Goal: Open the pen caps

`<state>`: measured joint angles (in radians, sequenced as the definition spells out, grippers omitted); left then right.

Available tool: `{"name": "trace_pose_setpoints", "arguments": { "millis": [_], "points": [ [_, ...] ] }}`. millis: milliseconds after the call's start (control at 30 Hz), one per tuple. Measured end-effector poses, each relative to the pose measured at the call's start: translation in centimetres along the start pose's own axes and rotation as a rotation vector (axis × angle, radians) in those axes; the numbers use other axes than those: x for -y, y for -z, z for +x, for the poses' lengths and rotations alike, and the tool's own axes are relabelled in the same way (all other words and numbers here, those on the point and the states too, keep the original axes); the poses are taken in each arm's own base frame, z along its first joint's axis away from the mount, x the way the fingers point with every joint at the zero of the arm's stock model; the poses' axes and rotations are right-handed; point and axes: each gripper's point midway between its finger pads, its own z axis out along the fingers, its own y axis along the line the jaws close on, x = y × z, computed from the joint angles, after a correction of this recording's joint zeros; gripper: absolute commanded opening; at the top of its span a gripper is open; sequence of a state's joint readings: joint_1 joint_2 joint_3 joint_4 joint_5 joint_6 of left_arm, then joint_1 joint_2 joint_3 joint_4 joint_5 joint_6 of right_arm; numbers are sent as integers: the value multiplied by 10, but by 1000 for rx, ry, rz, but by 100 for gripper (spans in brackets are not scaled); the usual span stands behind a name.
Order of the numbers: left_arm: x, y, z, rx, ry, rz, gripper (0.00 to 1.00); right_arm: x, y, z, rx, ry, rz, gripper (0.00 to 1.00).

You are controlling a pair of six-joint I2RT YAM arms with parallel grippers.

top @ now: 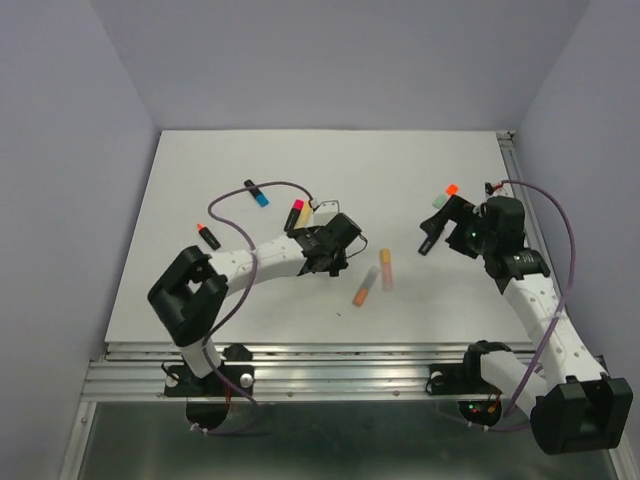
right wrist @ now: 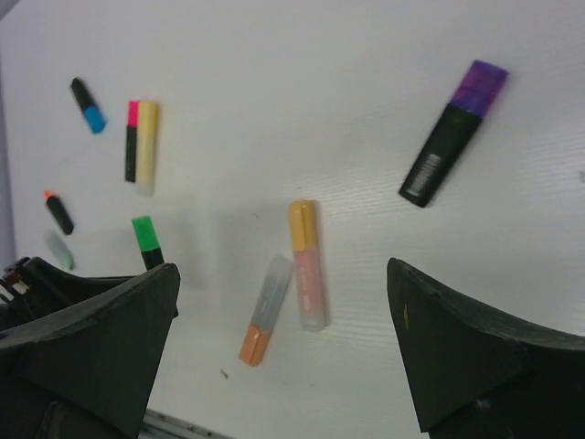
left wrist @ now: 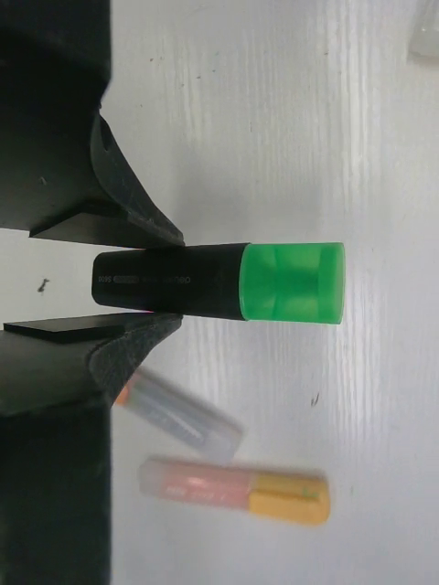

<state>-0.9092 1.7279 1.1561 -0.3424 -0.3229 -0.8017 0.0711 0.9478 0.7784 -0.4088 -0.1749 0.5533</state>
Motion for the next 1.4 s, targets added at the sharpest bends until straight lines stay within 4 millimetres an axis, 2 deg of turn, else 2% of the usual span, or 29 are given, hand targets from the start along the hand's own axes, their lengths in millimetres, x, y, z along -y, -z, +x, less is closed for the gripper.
{"name": "trace_pose_setpoints", "arguments": {
  "millis": [133,200,233,300,400,533,600,633,700,733,833,867,933,1033,1133,1200,1267,1333,1400],
  "points": [
    [20,52,-24,152,-8,202,0,-40,-2,16,-101,-11,-230,100],
    [32,68,-34,217,-9,283,0,-55,-4,22,-131,-1,-292,100],
    [37,77,-38,247,-11,326,0,-67,-6,32,-160,19,-316,100],
    [44,82,-40,275,-26,366,0,-91,-8,53,-221,69,-364,100],
    [51,80,-35,280,-53,389,0,-124,-8,74,-271,123,-412,100],
    [62,82,-28,283,-81,419,0,-149,-16,74,-254,153,-410,98],
    [67,85,-25,288,-94,435,0,-157,-26,69,-230,161,-387,94],
    [69,86,-24,289,-97,438,0,-158,-30,70,-229,164,-378,94],
    [73,88,-21,290,-107,444,0,-156,-38,72,-221,166,-348,86],
    [75,88,-20,291,-110,449,0,-154,-42,74,-221,168,-334,78],
    [79,87,-18,288,-119,451,0,-150,-49,79,-223,170,-299,62],
    [79,86,-17,288,-121,449,0,-150,-51,81,-221,170,-289,52],
    [79,85,-17,288,-121,445,0,-150,-51,81,-216,170,-282,43],
    [78,85,-19,298,-115,435,0,-149,-52,80,-205,167,-272,36],
    [79,87,-25,314,-106,430,0,-148,-52,79,-203,168,-262,33],
    [80,89,-28,322,-100,428,0,-150,-51,77,-204,171,-262,25],
    [81,90,-30,328,-97,427,0,-153,-49,76,-203,182,-267,10],
    [81,90,-30,330,-96,427,0,-153,-49,77,-204,194,-268,1],
    [81,90,-30,328,-97,427,0,-152,-49,78,-206,196,-264,1]
  ]
}}
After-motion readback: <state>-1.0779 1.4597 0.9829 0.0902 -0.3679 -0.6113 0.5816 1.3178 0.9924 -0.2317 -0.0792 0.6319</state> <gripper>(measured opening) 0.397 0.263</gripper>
